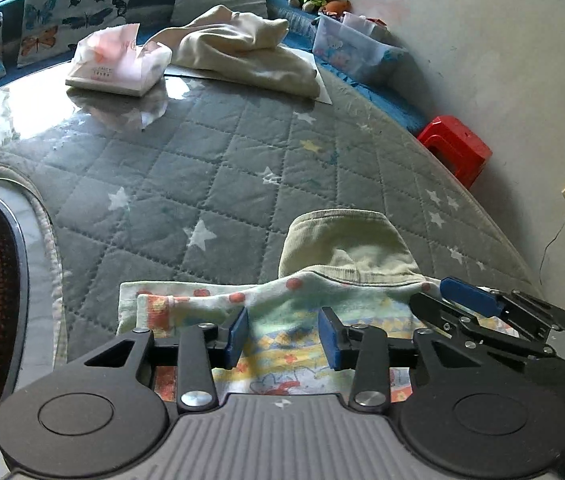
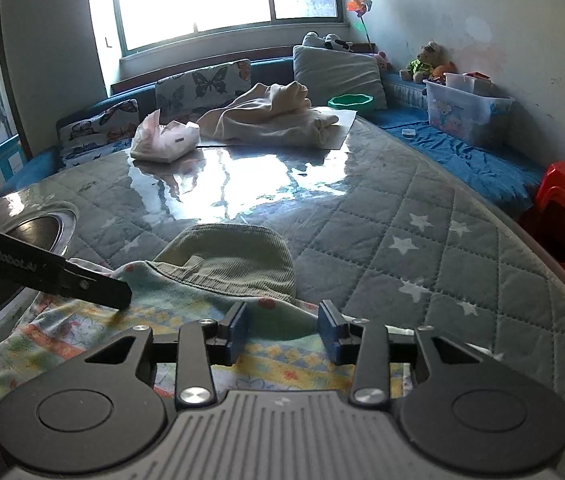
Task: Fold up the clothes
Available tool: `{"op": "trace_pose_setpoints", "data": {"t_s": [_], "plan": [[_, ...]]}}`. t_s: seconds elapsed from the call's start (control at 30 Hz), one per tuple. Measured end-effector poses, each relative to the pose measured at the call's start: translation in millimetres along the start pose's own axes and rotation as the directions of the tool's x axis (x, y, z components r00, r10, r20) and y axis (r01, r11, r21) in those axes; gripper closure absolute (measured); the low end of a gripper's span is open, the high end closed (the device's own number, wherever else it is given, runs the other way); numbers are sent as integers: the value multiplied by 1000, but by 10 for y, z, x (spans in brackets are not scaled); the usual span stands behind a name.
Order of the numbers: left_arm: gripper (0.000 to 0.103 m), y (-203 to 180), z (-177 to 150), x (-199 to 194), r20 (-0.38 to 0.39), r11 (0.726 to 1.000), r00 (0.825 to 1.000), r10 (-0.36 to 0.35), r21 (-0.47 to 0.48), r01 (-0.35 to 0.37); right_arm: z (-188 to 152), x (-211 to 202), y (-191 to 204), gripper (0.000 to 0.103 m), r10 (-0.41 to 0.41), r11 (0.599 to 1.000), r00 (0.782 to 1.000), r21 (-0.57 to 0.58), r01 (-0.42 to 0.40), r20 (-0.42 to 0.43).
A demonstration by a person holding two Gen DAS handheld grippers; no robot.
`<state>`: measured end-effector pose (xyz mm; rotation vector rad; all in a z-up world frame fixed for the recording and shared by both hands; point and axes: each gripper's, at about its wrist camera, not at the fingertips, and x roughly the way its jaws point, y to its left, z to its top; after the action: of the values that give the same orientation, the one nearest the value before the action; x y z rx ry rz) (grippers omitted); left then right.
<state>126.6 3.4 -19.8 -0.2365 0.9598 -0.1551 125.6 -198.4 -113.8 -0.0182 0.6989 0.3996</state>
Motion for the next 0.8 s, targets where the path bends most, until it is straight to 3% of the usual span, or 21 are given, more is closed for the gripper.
{"op": "trace_pose_setpoints", "data": {"t_s": [0.17,0.23,0.53,0.8], "plan": [[62,-15,-23,-79,8,1000,1000,-7,7,7,21,-68,48,55,8,1000,1000,-18,-8,5],[62,-26,-52,-149,18,1000,1000,-9,23,9,11,-131,90,48,23,999,1000,-40,-22,11],[60,-106,-381,-461,40,994,999,-29,111,24,-150,-451,330,41,90,986,996,-144,-87,17],[59,-208,-709,-587,48,984,998,-29,177,20,-392,-614,492,35,102,973,995,-208,-100,1]]}}
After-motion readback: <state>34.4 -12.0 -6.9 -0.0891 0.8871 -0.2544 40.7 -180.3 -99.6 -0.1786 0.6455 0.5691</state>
